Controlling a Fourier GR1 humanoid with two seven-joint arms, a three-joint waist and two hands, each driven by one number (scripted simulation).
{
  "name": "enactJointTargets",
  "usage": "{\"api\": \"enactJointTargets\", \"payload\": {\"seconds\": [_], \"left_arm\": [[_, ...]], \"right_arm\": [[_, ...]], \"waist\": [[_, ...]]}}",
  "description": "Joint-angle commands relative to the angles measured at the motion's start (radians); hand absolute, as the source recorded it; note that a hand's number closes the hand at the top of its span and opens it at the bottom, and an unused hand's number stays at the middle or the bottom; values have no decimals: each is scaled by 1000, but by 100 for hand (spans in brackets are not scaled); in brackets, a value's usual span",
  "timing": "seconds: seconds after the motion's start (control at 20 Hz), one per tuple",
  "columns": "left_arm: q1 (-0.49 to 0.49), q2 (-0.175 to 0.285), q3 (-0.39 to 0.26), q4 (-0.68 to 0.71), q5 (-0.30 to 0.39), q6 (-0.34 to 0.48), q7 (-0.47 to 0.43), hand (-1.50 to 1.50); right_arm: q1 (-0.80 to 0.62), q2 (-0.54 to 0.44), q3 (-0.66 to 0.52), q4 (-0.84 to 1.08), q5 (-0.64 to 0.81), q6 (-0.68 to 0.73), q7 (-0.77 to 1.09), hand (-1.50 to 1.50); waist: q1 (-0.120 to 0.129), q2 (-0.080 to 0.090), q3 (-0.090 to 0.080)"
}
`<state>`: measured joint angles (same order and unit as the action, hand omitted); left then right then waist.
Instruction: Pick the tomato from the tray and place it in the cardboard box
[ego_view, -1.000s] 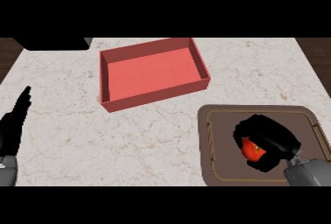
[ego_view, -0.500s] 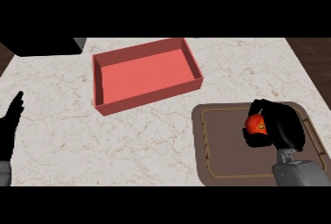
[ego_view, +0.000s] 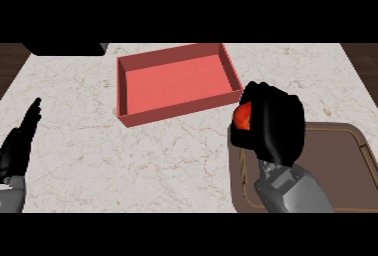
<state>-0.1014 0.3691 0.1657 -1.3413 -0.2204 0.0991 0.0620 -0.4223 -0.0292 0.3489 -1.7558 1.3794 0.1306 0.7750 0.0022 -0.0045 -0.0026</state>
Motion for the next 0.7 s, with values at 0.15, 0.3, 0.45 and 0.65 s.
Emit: {"api": "enactJointTargets", "payload": {"seconds": [0.15,0.3,0.45,0.65], "left_arm": [[-46,-6,0,26,-17,4,13,0],[-21,-2,-12,-34,-11,-20,21,0],[-7,1,14,18,3,-24,-32,0],[-20,-44,-30,29,-40,11,-51,0]], "right_arm": [[-314,28,36,206,-174,-119,181,150],[-460,29,-95,399,-228,-223,133,150],[-585,29,-109,531,-281,-286,169,150],[-666,29,-152,749,-376,-440,136,150]], "waist": [[19,9,2],[38,12,3],[36,12,2],[49,18,2]]}}
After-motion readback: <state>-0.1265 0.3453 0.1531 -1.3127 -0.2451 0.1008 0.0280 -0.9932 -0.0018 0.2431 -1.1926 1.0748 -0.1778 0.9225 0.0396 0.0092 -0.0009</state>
